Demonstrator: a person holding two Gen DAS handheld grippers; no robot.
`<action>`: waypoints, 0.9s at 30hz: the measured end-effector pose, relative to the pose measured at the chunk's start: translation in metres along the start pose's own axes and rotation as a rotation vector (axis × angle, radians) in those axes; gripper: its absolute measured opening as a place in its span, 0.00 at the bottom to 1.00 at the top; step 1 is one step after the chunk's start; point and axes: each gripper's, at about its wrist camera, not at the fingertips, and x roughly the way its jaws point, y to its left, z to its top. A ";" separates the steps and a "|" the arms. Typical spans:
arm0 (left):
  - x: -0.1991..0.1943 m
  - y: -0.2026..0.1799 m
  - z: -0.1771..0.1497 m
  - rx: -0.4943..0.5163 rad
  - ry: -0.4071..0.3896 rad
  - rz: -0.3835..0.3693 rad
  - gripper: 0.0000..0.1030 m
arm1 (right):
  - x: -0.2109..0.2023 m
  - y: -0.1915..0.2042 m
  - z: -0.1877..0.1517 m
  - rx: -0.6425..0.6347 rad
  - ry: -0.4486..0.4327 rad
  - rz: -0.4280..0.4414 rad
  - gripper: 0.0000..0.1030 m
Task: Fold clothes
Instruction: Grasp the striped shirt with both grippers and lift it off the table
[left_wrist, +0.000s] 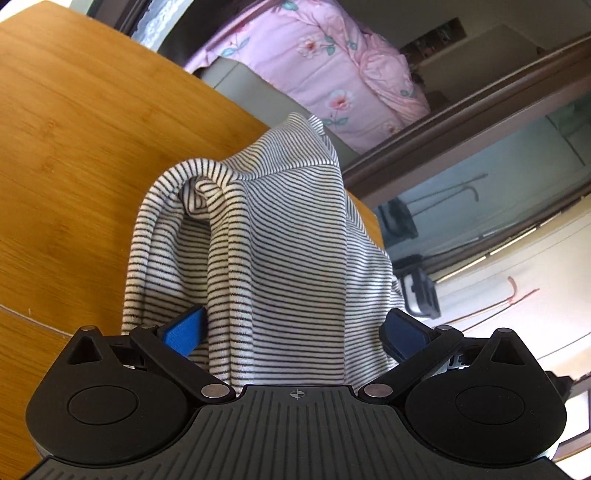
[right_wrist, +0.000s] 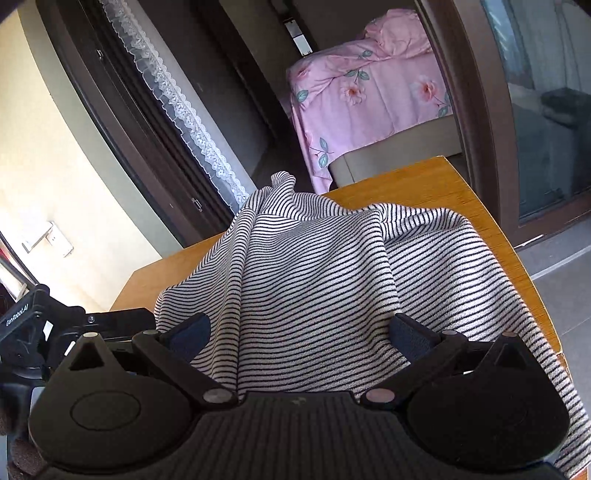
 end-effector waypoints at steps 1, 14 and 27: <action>0.002 0.000 -0.002 0.008 0.013 -0.018 1.00 | 0.000 -0.002 -0.001 0.016 -0.002 0.006 1.00; -0.007 -0.008 -0.026 0.209 -0.046 0.179 0.10 | -0.001 0.009 -0.018 0.020 0.078 0.113 1.00; -0.086 0.021 -0.081 0.243 0.017 0.043 0.37 | -0.047 0.056 -0.063 -0.028 0.163 0.235 1.00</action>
